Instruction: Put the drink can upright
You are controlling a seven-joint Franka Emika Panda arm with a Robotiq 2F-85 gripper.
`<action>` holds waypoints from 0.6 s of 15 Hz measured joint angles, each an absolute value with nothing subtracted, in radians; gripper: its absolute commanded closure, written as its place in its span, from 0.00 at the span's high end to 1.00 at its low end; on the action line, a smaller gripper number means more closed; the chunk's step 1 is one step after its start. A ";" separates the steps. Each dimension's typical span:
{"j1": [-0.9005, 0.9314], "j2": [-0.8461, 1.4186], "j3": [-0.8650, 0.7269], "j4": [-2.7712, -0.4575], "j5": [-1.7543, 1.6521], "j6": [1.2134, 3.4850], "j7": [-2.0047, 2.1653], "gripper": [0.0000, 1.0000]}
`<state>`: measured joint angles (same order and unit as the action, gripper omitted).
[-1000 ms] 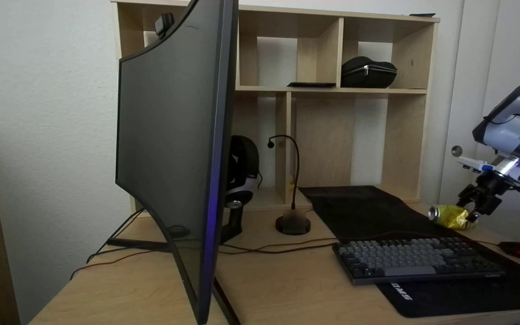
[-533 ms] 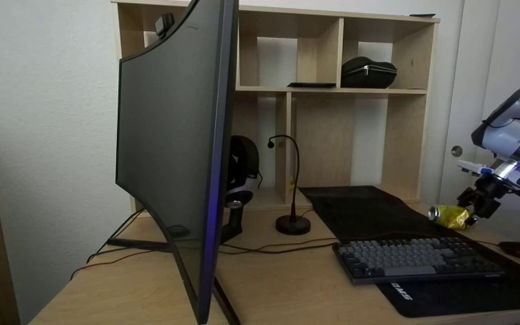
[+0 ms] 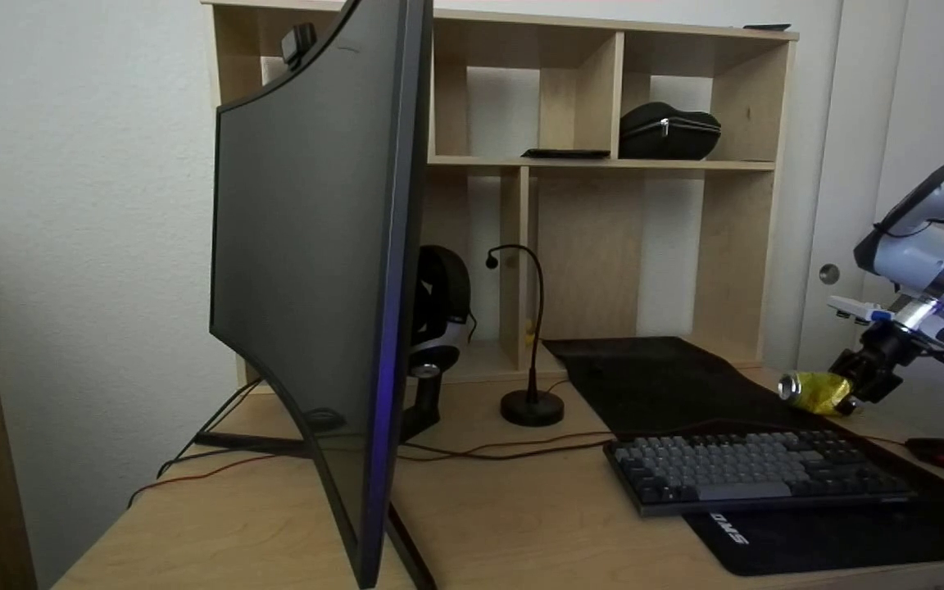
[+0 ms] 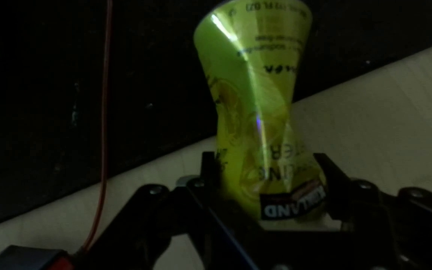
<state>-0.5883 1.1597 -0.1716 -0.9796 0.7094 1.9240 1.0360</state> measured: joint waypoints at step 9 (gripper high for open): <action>-0.517 1.117 -0.221 -0.992 0.614 2.040 1.019 0.39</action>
<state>-0.5170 1.1174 -0.2212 -0.9922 0.6144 2.0400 1.0194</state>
